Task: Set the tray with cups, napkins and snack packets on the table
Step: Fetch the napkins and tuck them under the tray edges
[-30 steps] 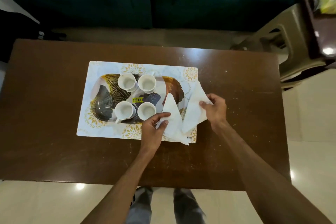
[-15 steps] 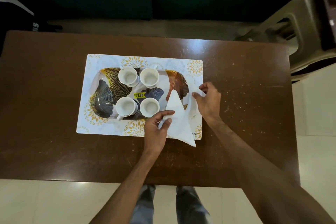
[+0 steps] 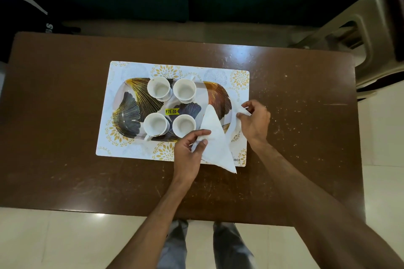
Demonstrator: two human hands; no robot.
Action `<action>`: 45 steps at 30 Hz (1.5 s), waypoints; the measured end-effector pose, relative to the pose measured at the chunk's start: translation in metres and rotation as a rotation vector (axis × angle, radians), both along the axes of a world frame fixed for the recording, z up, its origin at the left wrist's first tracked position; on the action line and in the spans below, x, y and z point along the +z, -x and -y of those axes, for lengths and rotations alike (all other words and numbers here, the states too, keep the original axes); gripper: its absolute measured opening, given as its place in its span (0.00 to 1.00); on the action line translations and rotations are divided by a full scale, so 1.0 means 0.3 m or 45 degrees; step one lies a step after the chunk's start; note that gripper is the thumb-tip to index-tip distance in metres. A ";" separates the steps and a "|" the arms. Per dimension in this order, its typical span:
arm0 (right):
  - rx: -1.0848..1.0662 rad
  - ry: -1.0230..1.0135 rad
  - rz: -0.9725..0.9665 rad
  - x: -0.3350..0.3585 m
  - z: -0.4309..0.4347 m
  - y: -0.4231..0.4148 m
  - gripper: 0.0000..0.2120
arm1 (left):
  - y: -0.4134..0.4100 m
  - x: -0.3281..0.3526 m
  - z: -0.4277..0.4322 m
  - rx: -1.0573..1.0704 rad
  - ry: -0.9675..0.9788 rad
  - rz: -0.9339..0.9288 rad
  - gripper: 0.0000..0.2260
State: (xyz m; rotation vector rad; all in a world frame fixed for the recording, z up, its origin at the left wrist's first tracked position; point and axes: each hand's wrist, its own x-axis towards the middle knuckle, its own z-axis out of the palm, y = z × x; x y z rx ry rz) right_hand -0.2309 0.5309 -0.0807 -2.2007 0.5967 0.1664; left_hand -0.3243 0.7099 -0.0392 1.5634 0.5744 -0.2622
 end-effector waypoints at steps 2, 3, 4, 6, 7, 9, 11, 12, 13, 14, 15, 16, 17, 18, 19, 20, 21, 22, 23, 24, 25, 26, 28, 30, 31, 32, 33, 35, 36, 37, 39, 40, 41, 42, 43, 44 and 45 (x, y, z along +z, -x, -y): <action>-0.018 -0.012 0.005 -0.001 0.003 0.002 0.13 | -0.002 0.005 -0.001 0.000 0.006 -0.005 0.11; -0.014 -0.020 0.002 -0.004 0.001 0.001 0.13 | -0.002 0.005 -0.002 0.000 0.000 -0.010 0.11; -0.002 -0.029 -0.002 -0.008 0.000 -0.001 0.13 | -0.001 0.004 -0.003 0.001 -0.009 -0.013 0.11; 0.017 -0.035 0.000 -0.022 0.000 -0.007 0.13 | 0.001 0.003 -0.007 0.001 -0.023 -0.014 0.11; 0.030 -0.029 0.000 -0.026 0.002 -0.009 0.13 | 0.002 0.003 -0.008 -0.001 -0.024 -0.010 0.11; 0.085 -0.002 -0.007 -0.027 0.004 -0.006 0.15 | 0.005 0.007 -0.013 0.000 -0.019 0.000 0.11; 0.169 0.104 0.001 -0.017 0.003 0.011 0.19 | 0.006 0.014 -0.019 0.008 -0.010 -0.001 0.12; 0.203 0.185 0.030 -0.004 -0.001 0.025 0.20 | 0.007 0.016 -0.024 0.011 -0.006 0.001 0.13; 0.232 0.267 0.087 0.015 -0.005 0.042 0.20 | 0.008 0.020 -0.029 0.014 0.003 0.011 0.13; 0.252 0.319 0.161 0.039 -0.011 0.061 0.18 | 0.009 0.025 -0.035 0.018 0.011 0.019 0.13; 0.262 0.322 0.217 0.067 -0.022 0.082 0.17 | 0.008 0.034 -0.042 0.023 0.021 0.023 0.14; 0.264 0.262 0.240 0.097 -0.034 0.104 0.16 | 0.007 0.045 -0.049 0.031 0.028 0.028 0.14; 0.255 0.149 0.227 0.123 -0.051 0.125 0.15 | 0.004 0.057 -0.056 0.040 0.037 0.033 0.14; 0.243 0.014 0.196 0.156 -0.071 0.143 0.14 | 0.001 0.075 -0.064 0.053 0.051 0.044 0.14; 0.229 -0.119 0.154 0.189 -0.094 0.162 0.12 | 0.000 0.094 -0.075 0.072 0.065 0.057 0.15; 0.219 -0.245 0.105 0.225 -0.119 0.178 0.11 | -0.003 0.116 -0.089 0.095 0.082 0.072 0.15; 0.221 -0.361 0.048 0.260 -0.146 0.192 0.11 | -0.006 0.139 -0.107 0.119 0.104 0.090 0.16; 0.236 -0.460 -0.017 0.289 -0.173 0.206 0.12 | -0.007 0.158 -0.128 0.140 0.130 0.105 0.17; 0.263 -0.532 -0.074 0.313 -0.208 0.217 0.13 | -0.010 0.180 -0.158 0.156 0.154 0.125 0.19; 0.286 -0.589 -0.114 0.332 -0.245 0.225 0.15 | -0.011 0.199 -0.192 0.168 0.159 0.141 0.21; 0.294 -0.641 -0.137 0.341 -0.286 0.230 0.15 | -0.014 0.219 -0.232 0.179 0.152 0.149 0.23; 0.288 -0.689 -0.149 0.351 -0.333 0.233 0.15 | -0.018 0.236 -0.277 0.189 0.135 0.156 0.25; 0.257 -0.743 -0.167 0.358 -0.431 0.239 0.12 | -0.031 0.262 -0.375 0.201 0.102 0.162 0.25; 0.229 -0.769 -0.202 0.355 -0.550 0.246 0.11 | -0.047 0.269 -0.496 0.208 0.039 0.147 0.24; 0.213 -0.783 -0.220 0.349 -0.615 0.252 0.11 | -0.055 0.262 -0.562 0.208 -0.015 0.133 0.23; 0.191 -0.792 -0.227 0.340 -0.673 0.256 0.12 | -0.064 0.248 -0.620 0.201 -0.084 0.121 0.21; 0.153 -0.786 -0.226 0.323 -0.742 0.256 0.12 | -0.077 0.228 -0.685 0.180 -0.153 0.113 0.19; 0.063 -0.738 -0.202 0.282 -0.877 0.252 0.12 | -0.106 0.179 -0.804 0.134 -0.263 0.102 0.16; 0.015 -0.711 -0.187 0.261 -0.940 0.248 0.12 | -0.124 0.155 -0.856 0.107 -0.298 0.100 0.15; -0.031 -0.684 -0.169 0.244 -0.986 0.242 0.13 | -0.145 0.133 -0.893 0.076 -0.319 0.103 0.15; -0.100 -0.628 -0.117 0.206 -1.087 0.224 0.11 | -0.190 0.090 -0.980 0.007 -0.353 0.104 0.16; -0.118 -0.590 -0.083 0.189 -1.126 0.211 0.11 | -0.214 0.072 -1.014 -0.035 -0.362 0.109 0.15; -0.126 -0.557 -0.054 0.175 -1.160 0.201 0.11 | -0.236 0.055 -1.044 -0.078 -0.368 0.120 0.15; -0.121 -0.521 -0.025 0.163 -1.182 0.191 0.11 | -0.257 0.040 -1.062 -0.113 -0.373 0.130 0.15; -0.105 -0.473 0.001 0.145 -1.209 0.181 0.10 | -0.277 0.023 -1.082 -0.144 -0.387 0.133 0.15; -0.076 -0.399 0.031 0.129 -1.231 0.173 0.10 | -0.295 0.004 -1.099 -0.172 -0.411 0.130 0.15; -0.031 -0.306 0.065 0.110 -1.250 0.166 0.11 | -0.309 -0.017 -1.112 -0.199 -0.437 0.124 0.14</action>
